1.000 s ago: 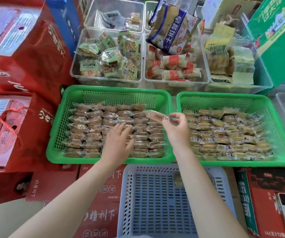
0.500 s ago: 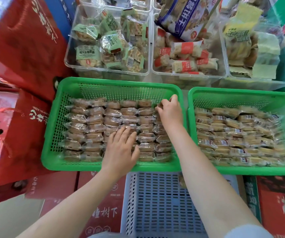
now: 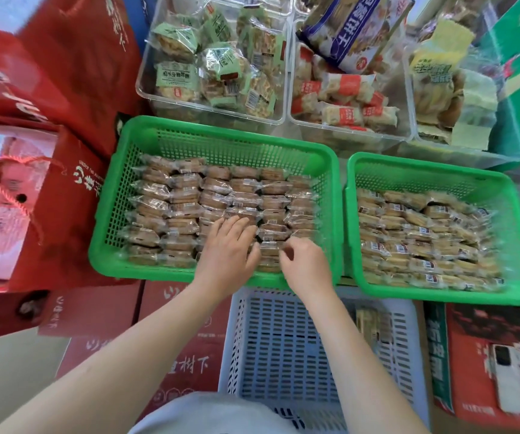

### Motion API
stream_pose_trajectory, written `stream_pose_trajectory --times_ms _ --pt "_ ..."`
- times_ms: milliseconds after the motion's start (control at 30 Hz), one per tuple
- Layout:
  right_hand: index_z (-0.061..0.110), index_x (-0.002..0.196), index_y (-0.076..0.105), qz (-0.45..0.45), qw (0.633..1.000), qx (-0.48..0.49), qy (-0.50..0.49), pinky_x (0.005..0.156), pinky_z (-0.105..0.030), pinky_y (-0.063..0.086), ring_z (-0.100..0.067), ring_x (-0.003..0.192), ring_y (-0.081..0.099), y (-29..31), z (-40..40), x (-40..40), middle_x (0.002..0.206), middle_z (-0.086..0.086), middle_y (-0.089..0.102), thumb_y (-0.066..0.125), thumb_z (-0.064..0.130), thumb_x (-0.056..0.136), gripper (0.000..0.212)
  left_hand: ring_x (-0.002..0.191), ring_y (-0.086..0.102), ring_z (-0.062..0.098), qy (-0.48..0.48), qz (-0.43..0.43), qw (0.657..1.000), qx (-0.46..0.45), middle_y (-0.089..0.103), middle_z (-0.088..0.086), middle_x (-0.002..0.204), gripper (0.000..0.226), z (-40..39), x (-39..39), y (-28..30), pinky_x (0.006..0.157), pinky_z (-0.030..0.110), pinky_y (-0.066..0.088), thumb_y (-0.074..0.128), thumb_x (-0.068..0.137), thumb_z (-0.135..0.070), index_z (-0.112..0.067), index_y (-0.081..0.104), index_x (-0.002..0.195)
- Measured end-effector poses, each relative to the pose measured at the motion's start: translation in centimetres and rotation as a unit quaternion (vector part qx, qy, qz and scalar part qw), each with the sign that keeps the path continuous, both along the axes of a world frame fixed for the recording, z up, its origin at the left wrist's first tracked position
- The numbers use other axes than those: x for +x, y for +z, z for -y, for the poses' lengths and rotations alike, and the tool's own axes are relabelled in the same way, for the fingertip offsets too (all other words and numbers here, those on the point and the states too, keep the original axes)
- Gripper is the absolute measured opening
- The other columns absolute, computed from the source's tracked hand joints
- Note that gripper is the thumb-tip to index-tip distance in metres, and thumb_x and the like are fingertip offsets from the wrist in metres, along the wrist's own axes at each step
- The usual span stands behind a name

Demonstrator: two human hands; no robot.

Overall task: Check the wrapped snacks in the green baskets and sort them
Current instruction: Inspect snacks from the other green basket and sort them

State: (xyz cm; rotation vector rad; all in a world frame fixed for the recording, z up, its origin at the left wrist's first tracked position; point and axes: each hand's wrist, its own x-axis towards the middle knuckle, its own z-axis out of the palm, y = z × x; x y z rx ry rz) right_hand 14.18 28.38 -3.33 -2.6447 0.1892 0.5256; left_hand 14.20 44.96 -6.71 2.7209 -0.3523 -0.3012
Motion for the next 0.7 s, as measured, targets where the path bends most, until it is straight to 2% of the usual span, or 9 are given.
stream_pose_trajectory --times_ms 100,200,267,367,467,567,633,700 --pt "0.010 0.113 0.064 -0.034 0.999 -0.041 -0.011 0.080 -0.032 0.046 -0.024 0.101 0.059 -0.4 -0.4 -1.0 0.111 -0.007 0.061 0.062 0.027 0.098 0.023 0.151 0.027 0.023 -0.048 -0.028 0.998 0.029 0.041 0.006 0.159 0.073 -1.1 -1.5 0.5 0.123 0.040 0.004 0.006 0.098 -0.048 -0.015 0.048 0.148" --pt "0.008 0.109 0.063 -0.074 0.995 -0.059 -0.012 0.069 -0.030 0.043 -0.027 0.092 0.061 -0.8 -0.6 -0.3 0.108 -0.010 0.066 0.066 0.023 0.095 0.021 0.157 0.004 0.020 -0.095 -0.054 0.991 0.079 0.014 0.002 0.169 0.086 -2.3 -3.6 0.7 0.125 0.041 0.003 -0.011 0.092 -0.056 -0.021 0.030 0.158" --pt "0.009 0.113 0.061 -0.079 0.995 -0.061 0.009 0.067 -0.030 0.041 -0.028 0.087 0.058 -0.7 -0.6 0.0 0.108 -0.012 0.068 0.065 0.013 0.094 0.020 0.157 0.001 0.020 -0.100 -0.052 0.990 0.087 0.011 0.002 0.170 0.084 -3.0 -4.5 0.6 0.125 0.044 0.003 -0.010 0.093 -0.059 -0.023 0.028 0.159" --pt "0.014 0.124 0.062 -0.070 0.994 -0.058 0.055 0.068 -0.032 0.044 -0.031 0.096 0.062 -0.6 -0.7 0.1 0.116 -0.012 0.067 0.061 0.003 0.093 0.033 0.157 0.003 0.022 -0.088 -0.051 0.990 0.095 0.011 0.000 0.170 0.072 -3.6 -5.2 0.4 0.125 0.047 0.005 0.001 0.100 -0.060 -0.028 0.027 0.159" --pt "0.014 0.117 0.067 -0.057 0.993 -0.076 0.071 0.070 -0.035 0.051 -0.031 0.095 0.060 -0.6 -1.1 -0.1 0.114 -0.011 0.064 0.053 -0.004 0.092 0.034 0.157 0.006 0.021 -0.073 -0.057 0.992 0.082 0.017 -0.002 0.169 0.061 -3.5 -5.2 0.3 0.124 0.049 0.007 0.018 0.105 -0.058 -0.030 0.034 0.156" --pt "0.007 0.105 0.063 -0.018 0.990 -0.104 0.096 0.075 -0.041 0.050 -0.034 0.102 0.053 -0.4 -1.3 -0.9 0.108 -0.012 0.050 0.046 -0.010 0.090 0.029 0.157 0.007 0.020 -0.065 -0.062 0.992 0.085 0.023 -0.004 0.167 0.061 -3.3 -5.1 0.3 0.124 0.049 0.006 0.020 0.104 -0.060 -0.030 0.037 0.155" --pt "0.008 0.108 0.057 -0.012 0.989 -0.097 0.106 0.075 -0.039 0.045 -0.035 0.110 0.048 -0.2 -1.2 -1.4 0.113 -0.014 0.048 0.042 -0.012 0.089 0.031 0.157 0.007 0.019 -0.060 -0.066 0.992 0.088 0.026 -0.004 0.166 0.063 -3.1 -5.1 0.5 0.123 0.049 0.005 0.020 0.104 -0.061 -0.029 0.038 0.154" --pt "0.010 0.112 0.053 -0.014 0.992 -0.075 0.103 0.079 -0.041 0.046 -0.037 0.113 0.048 -0.1 -0.9 -1.8 0.117 -0.015 0.048 0.040 -0.013 0.089 0.035 0.157 0.007 0.019 -0.057 -0.069 0.992 0.088 0.027 -0.004 0.166 0.064 -3.1 -5.0 0.6 0.123 0.049 0.004 0.019 0.103 -0.062 -0.028 0.039 0.153"
